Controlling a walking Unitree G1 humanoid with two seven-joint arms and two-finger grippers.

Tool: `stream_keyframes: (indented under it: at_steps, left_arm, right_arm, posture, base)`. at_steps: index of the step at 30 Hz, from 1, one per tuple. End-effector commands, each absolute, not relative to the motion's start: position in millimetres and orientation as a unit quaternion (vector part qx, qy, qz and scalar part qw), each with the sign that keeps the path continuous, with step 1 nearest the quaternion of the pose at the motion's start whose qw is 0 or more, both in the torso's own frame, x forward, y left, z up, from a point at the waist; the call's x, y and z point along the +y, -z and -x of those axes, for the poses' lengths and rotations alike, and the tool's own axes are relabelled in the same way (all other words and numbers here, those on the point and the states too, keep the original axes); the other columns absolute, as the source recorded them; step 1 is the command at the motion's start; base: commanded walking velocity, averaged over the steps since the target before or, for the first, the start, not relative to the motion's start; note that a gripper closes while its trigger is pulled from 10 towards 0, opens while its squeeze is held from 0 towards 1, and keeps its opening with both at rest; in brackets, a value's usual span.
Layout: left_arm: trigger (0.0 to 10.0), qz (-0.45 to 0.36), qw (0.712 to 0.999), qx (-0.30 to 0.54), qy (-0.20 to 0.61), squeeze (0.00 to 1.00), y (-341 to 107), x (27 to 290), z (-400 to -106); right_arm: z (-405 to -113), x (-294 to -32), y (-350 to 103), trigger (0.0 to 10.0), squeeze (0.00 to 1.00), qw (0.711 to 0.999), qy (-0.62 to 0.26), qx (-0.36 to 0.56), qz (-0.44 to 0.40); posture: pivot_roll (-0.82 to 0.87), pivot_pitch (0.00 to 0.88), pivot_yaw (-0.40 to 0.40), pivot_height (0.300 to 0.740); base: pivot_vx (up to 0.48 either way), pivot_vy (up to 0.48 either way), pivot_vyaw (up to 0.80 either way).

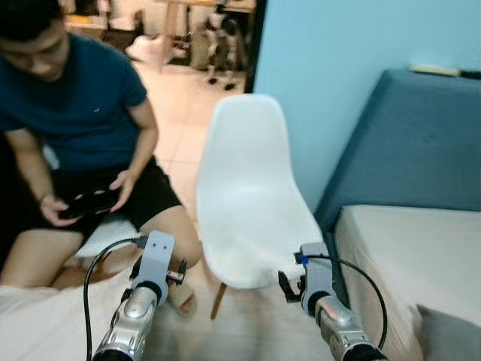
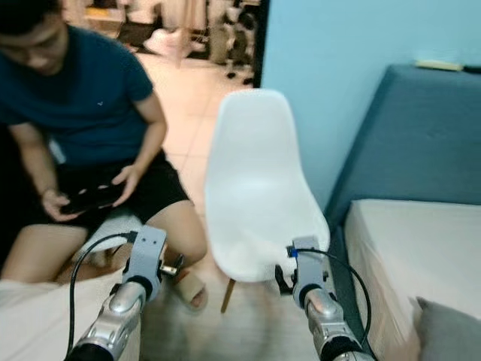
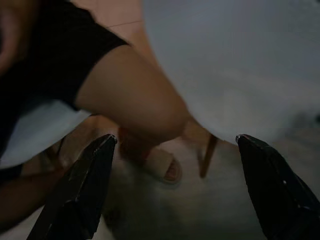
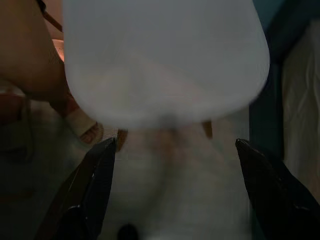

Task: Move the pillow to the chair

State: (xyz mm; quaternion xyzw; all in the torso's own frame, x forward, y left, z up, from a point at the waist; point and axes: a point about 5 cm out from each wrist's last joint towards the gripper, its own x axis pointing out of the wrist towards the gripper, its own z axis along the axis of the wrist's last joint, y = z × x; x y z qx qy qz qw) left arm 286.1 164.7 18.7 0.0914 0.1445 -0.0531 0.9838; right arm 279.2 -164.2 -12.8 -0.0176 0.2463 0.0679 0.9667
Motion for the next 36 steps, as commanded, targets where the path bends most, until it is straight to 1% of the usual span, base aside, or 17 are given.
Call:
stream_keyframes:
  at_steps: [1, 5, 6, 10, 27, 31, 36]
  left_arm:
    - [10.0, -0.094, 0.981, 0.158, 0.06, 0.0, -14.5, 164.2, -284.4]
    - [10.0, -0.088, 0.982, 0.157, 0.062, 0.0, -15.4, 163.4, -285.7]
    - [10.0, -0.088, 0.982, 0.157, 0.062, 0.0, -15.5, 163.3, -285.9]
    - [10.0, -0.09, 0.981, 0.158, 0.063, 0.0, -15.2, 162.4, -286.8]
    - [10.0, -0.091, 0.982, 0.154, 0.053, 0.0, -17.6, 163.5, -291.0]
    - [10.0, -0.094, 0.982, 0.152, 0.062, 0.0, -18.6, 161.8, -291.5]
    - [10.0, -0.075, 0.983, 0.157, 0.065, 0.0, -17.8, 158.4, -291.7]
  right_arm:
    - [-275.9, -167.4, 15.8, 10.0, 0.0, 0.965, -0.061, 0.254, 0.012]
    - [-274.1, -170.2, 17.1, 10.0, 0.0, 0.965, -0.053, 0.255, 0.021]
    - [-273.4, -172.6, 17.4, 10.0, 0.0, 0.965, -0.048, 0.255, 0.038]
    - [-271.6, -175.1, 18.5, 10.0, 0.0, 0.966, -0.034, 0.254, 0.007]
    - [-272.2, -174.0, 18.9, 10.0, 0.0, 0.965, -0.022, 0.26, -0.013]
    - [-272.3, -174.7, 18.6, 10.0, 0.0, 0.965, -0.025, 0.26, -0.017]
    - [-272.8, -176.8, 18.1, 10.0, 0.0, 0.965, -0.024, 0.261, -0.015]
  posture:
    - [-0.02, 0.038, -0.028, 0.74]
    - [-0.02, 0.036, -0.02, 0.74]
    - [-0.03, 0.035, -0.018, 0.74]
    - [-0.03, 0.033, -0.015, 0.74]
    - [-0.03, 0.038, -0.017, 0.74]
    - [-0.04, 0.035, -0.021, 0.74]
    - [-0.04, 0.03, -0.026, 0.74]
  base:
    - [0.0, 0.0, -0.8]
    - [0.0, 0.0, -0.8]
    - [0.0, 0.0, -0.8]
    - [0.0, 0.0, -0.8]
    - [0.0, 0.0, -0.8]
    - [0.0, 0.0, -0.8]
    - [0.0, 0.0, -0.8]
